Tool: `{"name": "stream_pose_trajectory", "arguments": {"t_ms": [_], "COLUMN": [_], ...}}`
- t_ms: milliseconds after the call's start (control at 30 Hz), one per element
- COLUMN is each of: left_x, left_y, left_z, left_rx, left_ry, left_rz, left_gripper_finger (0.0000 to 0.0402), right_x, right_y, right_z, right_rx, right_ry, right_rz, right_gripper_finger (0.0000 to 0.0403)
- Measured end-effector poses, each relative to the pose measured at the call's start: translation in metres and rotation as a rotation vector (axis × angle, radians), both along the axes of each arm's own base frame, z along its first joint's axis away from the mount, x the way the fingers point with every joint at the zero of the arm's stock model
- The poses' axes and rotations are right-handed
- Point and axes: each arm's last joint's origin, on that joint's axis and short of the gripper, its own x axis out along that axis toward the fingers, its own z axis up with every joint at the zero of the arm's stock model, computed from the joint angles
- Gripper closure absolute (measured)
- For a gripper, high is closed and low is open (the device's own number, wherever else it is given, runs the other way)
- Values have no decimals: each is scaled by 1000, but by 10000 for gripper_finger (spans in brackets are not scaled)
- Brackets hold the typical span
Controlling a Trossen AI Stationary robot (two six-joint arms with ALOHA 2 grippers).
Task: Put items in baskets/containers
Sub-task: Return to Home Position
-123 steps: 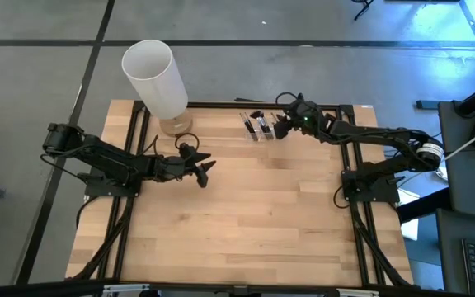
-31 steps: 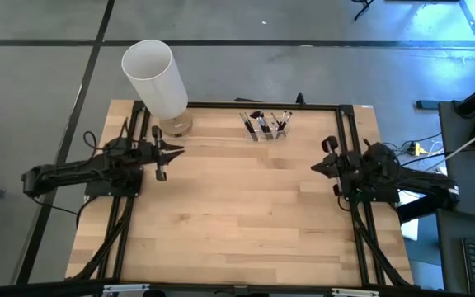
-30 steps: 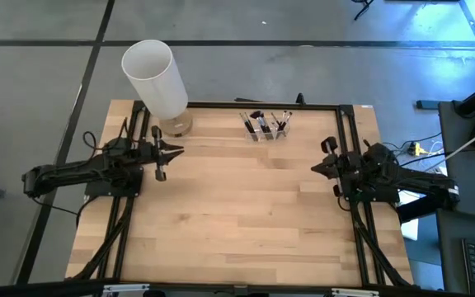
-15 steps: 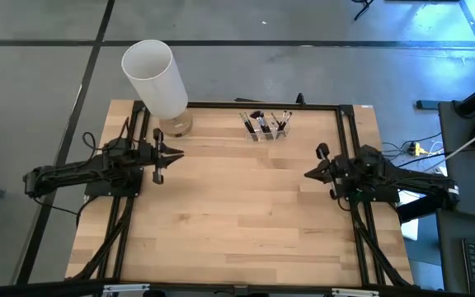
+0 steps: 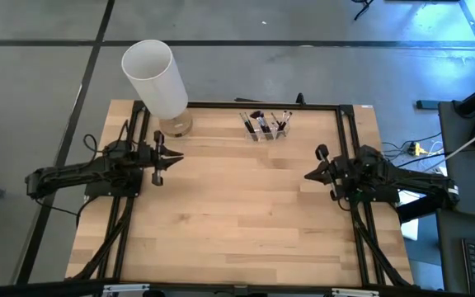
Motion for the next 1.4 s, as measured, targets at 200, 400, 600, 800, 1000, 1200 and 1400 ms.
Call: {"name": "stream_pose_trajectory", "arguments": {"t_ms": [200,400,600,800,1000,1200,1400], "left_x": [-2,-2,-2,-3,-9,-9,-7], "left_y": [-1,0,1,0,-2,-2,-1], "left_z": [-2,-6,-9,-7,-3,-6,-13], "left_rx": [-3,-8,-21,-26,-18,-14,-20], "left_ry": [15,54,90,67,43,76,111], "left_rz": [-11,8,54,40,13,15,36], "left_gripper_finger": [359,359,359,359,359,359,359], "right_x": [2,6,9,7,-2,-3,-3], "right_y": [-6,-5,-1,3,5,3,3], "right_z": [-6,-3,2,8,7,5,5], "right_rx": [47,43,-28,-47,-50,-50,-66], "right_ry": [67,40,-17,-75,-88,-70,-70], "right_rz": [-209,-222,-149,-52,-49,-63,-72], "right_gripper_finger": [398,398,398,398,398,398,398]}}
